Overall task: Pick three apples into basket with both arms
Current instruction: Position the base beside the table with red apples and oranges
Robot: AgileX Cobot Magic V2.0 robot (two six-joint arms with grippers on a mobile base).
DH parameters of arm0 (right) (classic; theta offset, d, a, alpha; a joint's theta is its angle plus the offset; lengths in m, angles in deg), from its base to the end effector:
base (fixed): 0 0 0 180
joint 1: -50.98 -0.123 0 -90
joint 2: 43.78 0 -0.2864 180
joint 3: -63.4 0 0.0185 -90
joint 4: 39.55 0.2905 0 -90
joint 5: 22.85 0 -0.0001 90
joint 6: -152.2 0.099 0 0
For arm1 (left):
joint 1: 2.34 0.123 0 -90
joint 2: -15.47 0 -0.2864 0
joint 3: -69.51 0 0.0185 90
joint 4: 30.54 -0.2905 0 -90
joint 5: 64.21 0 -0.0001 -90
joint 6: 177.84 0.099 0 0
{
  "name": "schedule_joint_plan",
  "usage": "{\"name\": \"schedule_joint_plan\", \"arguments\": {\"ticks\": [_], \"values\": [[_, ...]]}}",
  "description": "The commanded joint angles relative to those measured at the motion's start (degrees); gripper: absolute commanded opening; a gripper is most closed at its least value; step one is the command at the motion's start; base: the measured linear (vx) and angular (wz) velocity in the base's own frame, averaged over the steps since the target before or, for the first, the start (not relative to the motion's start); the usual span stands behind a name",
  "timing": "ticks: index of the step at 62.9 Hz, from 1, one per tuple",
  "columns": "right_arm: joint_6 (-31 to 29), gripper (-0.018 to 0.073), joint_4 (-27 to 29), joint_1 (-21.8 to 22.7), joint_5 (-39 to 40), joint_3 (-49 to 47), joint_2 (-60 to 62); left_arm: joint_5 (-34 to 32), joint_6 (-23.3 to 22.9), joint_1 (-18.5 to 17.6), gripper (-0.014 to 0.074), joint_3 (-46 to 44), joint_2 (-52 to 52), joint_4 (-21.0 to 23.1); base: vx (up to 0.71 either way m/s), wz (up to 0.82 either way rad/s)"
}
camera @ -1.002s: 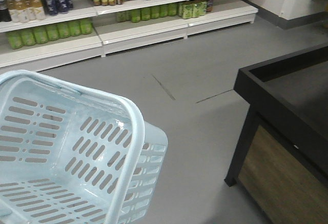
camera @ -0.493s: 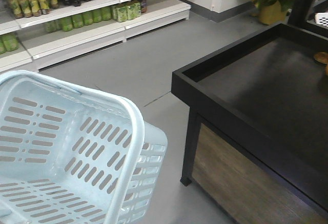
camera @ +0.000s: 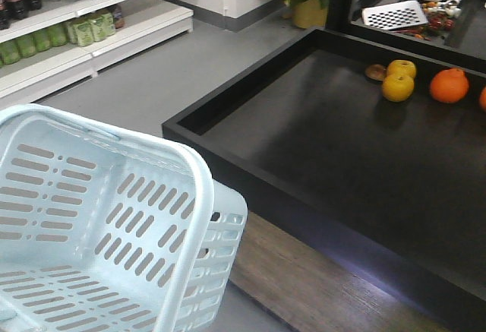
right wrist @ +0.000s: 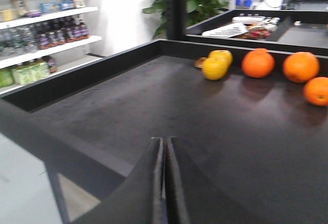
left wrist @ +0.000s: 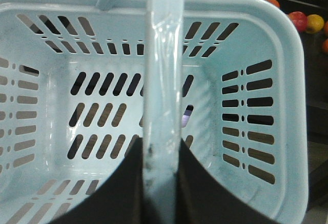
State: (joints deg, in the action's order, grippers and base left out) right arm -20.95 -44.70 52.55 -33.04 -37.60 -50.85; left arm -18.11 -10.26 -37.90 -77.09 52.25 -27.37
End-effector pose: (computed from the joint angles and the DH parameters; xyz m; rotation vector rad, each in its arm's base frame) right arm 0.1026 -0.0044 0.1858 0.0611 1.6782 -0.0106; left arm 0.1005 -0.0767 0.3666 0.4032 2.0401 -0.5860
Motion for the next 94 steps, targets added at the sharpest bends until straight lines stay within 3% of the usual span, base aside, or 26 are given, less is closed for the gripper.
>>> {"name": "schedule_joint_plan", "arguments": {"ticks": [1,94], "values": [[-0.18,-0.0008,-0.36,-0.26,4.27,0.67,0.37,-6.11,-0.25,-0.07,-0.0006,-1.42,0.16,0.10,0.12,-0.48],[-0.18,-0.0008,-0.36,-0.26,4.27,0.67,0.37,-6.11,-0.25,-0.07,-0.0006,-1.42,0.16,0.10,0.09,-0.33]]}}
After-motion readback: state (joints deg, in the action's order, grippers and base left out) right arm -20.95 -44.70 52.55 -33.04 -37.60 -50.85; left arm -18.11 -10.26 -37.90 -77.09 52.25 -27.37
